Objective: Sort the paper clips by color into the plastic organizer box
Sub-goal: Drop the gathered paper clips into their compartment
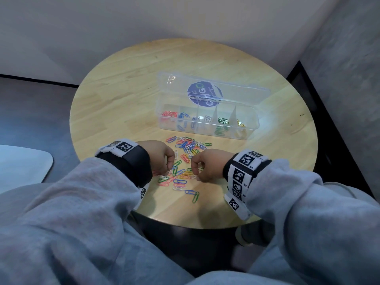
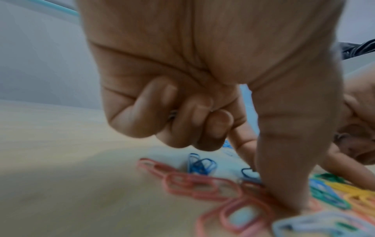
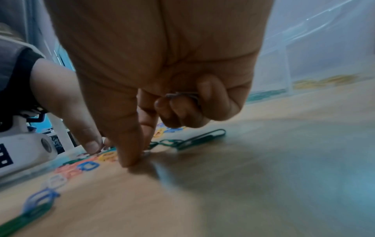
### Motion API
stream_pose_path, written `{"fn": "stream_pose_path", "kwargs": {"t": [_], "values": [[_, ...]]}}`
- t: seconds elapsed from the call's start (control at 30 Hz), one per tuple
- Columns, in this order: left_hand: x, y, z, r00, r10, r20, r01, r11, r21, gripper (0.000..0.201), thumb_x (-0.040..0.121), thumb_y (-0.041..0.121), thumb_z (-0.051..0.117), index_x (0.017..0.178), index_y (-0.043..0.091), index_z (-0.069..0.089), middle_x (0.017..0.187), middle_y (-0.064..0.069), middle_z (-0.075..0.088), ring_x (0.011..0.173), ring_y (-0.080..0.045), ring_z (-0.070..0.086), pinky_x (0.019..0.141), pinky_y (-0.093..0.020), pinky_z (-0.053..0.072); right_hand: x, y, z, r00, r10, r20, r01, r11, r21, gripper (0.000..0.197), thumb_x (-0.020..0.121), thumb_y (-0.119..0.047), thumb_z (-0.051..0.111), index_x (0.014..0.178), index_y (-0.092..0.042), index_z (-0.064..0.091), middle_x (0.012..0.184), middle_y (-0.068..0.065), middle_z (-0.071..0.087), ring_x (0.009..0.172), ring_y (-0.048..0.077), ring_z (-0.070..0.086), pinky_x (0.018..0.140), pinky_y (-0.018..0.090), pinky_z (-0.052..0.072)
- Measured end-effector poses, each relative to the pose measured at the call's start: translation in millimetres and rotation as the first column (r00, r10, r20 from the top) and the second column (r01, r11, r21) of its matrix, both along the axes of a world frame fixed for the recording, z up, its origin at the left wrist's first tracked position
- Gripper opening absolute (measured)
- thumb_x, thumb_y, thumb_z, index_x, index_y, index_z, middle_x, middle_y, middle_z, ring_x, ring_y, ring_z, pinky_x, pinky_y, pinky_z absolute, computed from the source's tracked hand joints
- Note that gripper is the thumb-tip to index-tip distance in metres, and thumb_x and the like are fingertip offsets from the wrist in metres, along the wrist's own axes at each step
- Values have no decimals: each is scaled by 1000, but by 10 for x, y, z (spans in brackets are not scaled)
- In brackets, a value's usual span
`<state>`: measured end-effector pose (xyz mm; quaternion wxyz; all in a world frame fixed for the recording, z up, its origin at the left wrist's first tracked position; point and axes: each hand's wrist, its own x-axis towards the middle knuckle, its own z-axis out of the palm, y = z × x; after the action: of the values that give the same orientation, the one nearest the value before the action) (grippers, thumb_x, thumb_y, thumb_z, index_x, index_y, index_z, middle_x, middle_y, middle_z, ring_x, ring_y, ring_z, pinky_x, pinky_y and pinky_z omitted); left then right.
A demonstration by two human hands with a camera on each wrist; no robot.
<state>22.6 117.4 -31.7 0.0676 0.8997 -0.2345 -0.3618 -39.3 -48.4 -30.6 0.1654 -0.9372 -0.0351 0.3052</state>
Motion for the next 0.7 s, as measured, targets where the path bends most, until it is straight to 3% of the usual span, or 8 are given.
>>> {"fn": "stream_pose_path", "kwargs": {"t": [0.17, 0.27, 0.37, 0.5, 0.6, 0.7], "values": [[-26, 14, 7, 1000, -4, 19, 5, 1000, -9, 15, 75, 17, 69, 69, 25, 57, 51, 10, 52, 51, -10, 47, 53, -19, 35, 1, -22, -12, 999, 41, -4, -41, 998, -52, 9, 78, -11, 60, 76, -20, 59, 73, -4, 54, 65, 13, 48, 54, 22, 39], [-40, 7, -1, 999, -19, 48, 21, 1000, -22, 14, 73, 18, 69, 73, 25, 56, 52, 9, 49, 51, -12, 45, 53, -21, 34, -11, -53, -17, 1000, 12, -25, -12, 999, -31, 7, 77, -13, 62, 75, -20, 62, 68, -7, 54, 61, 9, 48, 54, 22, 41], [-27, 2, -10, 999, -15, 44, 16, 1000, -24, 16, 75, 18, 68, 69, 26, 57, 51, 9, 50, 52, -10, 46, 54, -20, 35, -11, -103, 7, 991, -118, -68, 124, 987, 97, 11, 75, -14, 66, 69, -21, 61, 62, -9, 56, 57, 7, 49, 56, 20, 42], [-18, 7, -26, 998, 11, 60, -9, 1000, -26, 17, 75, 20, 69, 64, 25, 57, 42, 11, 50, 52, -8, 48, 53, -19, 35, 23, -166, 32, 954, -229, -191, 277, 918, 284, 17, 73, -7, 61, 63, -20, 56, 72, 1, 69, 49, 9, 51, 55, 22, 43], [-17, -3, -17, 999, 8, 45, -7, 1000, -31, 18, 76, 19, 70, 66, 25, 56, 48, 10, 51, 51, -8, 47, 51, -19, 33, 32, -157, 0, 929, -270, -254, 353, 853, 383, 20, 77, 2, 54, 68, -17, 54, 75, 14, 64, 49, 16, 48, 53, 26, 41], [-9, -6, -4, 1000, 1, 23, 0, 1000, -29, 19, 76, 18, 70, 66, 25, 56, 38, 12, 50, 50, -7, 46, 52, -19, 35, 35, -113, -45, 889, -296, -351, 433, 793, 429, 26, 81, 7, 50, 80, -17, 58, 68, 12, 56, 51, 18, 45, 48, 25, 39]]}}
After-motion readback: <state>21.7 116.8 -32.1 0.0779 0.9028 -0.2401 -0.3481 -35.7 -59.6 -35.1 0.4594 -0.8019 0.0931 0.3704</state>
